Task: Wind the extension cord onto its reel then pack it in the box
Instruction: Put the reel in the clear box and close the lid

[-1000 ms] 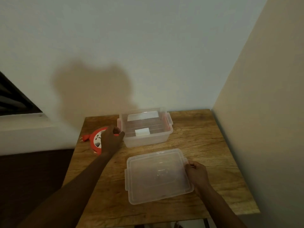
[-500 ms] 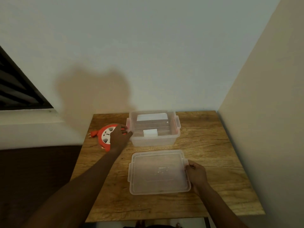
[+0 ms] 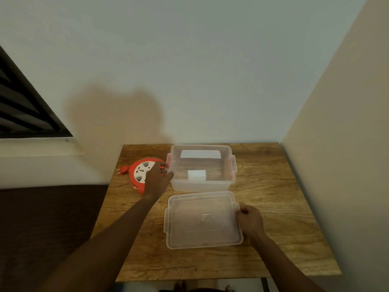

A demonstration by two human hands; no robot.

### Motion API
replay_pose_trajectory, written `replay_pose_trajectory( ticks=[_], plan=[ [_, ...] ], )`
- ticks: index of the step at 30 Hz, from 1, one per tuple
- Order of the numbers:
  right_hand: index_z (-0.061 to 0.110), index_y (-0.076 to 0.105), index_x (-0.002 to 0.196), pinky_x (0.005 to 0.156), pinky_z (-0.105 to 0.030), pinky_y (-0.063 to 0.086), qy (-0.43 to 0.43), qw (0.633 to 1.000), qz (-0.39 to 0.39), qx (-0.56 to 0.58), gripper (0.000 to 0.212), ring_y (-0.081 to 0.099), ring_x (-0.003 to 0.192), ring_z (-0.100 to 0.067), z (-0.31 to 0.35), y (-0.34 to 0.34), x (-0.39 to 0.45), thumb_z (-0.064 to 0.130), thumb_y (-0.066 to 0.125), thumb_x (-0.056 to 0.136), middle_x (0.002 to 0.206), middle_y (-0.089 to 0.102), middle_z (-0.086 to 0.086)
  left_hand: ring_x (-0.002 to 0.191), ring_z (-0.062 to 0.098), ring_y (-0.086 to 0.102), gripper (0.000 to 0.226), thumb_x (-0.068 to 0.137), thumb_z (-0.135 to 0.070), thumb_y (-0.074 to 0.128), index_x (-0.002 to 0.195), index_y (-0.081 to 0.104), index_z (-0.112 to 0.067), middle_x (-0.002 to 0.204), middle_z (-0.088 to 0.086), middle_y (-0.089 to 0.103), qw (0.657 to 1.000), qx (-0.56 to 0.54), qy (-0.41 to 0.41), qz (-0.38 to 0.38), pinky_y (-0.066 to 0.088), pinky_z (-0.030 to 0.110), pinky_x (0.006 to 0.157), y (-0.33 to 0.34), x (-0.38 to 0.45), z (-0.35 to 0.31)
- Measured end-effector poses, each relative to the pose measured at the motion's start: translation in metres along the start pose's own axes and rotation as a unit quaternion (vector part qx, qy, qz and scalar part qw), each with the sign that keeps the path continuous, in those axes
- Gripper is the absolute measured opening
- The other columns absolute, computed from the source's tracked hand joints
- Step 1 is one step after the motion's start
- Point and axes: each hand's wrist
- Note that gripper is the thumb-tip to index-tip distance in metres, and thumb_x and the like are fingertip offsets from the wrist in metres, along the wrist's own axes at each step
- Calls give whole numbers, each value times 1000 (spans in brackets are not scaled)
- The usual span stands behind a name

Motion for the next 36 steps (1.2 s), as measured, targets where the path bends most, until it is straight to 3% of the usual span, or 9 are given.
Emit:
replay_pose_trajectory(
  ticks=[2,6,11,16,21,24,28,32,36],
  plan=[
    [17,72,69,65,-38,58,3,1000,-6,-18,28,67,70,-19,1,2,1,9,55,91,68,71,1,91,20,66,29,89,-11,79,114,65,-7,99,2,69,1000,-4,-2,2,53,23,65,-1,-2,2],
    [18,72,72,62,-34,56,1,999,-10,-50,27,66,71,-17,2,4,1,9,55,90,70,70,2,88,23,69,27,89,-12,80,108,62,-14,97,3,69,1000,-24,-9,9,62,38,71,-2,-7,3],
    [19,71,74,58,-29,53,-11,993,-3,-118,22,64,66,-12,-1,4,5,16,56,91,69,69,5,89,19,67,31,90,-13,79,116,63,-10,103,1,67,999,-26,-19,7,59,29,67,-2,-12,3],
    [19,64,88,51,-21,41,-111,969,-23,-221,20,56,64,-3,-11,1,-2,34,53,97,71,60,11,88,20,68,29,90,-15,79,114,62,-15,102,-1,67,999,-21,-25,5,56,23,62,-4,-13,3],
    [16,59,107,66,-26,49,-145,939,-26,-311,25,56,80,-11,-18,-1,-3,37,52,96,96,63,1,90,18,66,32,92,-21,79,118,62,-14,105,-4,65,999,-28,-24,7,54,19,62,-3,-14,4],
    [17,54,127,83,-30,52,-212,915,-27,-343,37,55,103,-17,-4,4,-13,35,56,95,118,59,-4,96,17,65,35,95,-29,74,123,62,-11,112,-4,66,999,-34,-21,-11,60,31,77,-5,-15,6],
    [20,54,132,92,-30,50,-329,874,54,-355,39,51,110,-17,30,28,-26,30,54,94,128,55,-2,102,22,67,28,100,-29,67,121,65,-9,111,3,71,995,-51,-41,-80,59,42,91,-19,-8,15],
    [21,52,136,102,-38,48,-449,802,171,-354,44,52,121,-20,67,72,-50,24,57,92,137,54,-4,102,30,69,13,101,-33,63,105,62,-21,105,2,68,987,-96,-75,-106,60,55,91,-48,14,21],
    [21,39,147,110,-38,41,-451,800,251,-306,61,43,134,-23,103,125,-69,25,64,91,150,44,-4,104,28,66,25,103,-39,60,108,62,-14,107,5,67,988,-67,-88,-110,55,44,93,-77,40,20]
  ],
)
Point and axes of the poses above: each hand's wrist, its own x-axis towards the middle knuckle, its own y-axis out of the palm, z = x × y
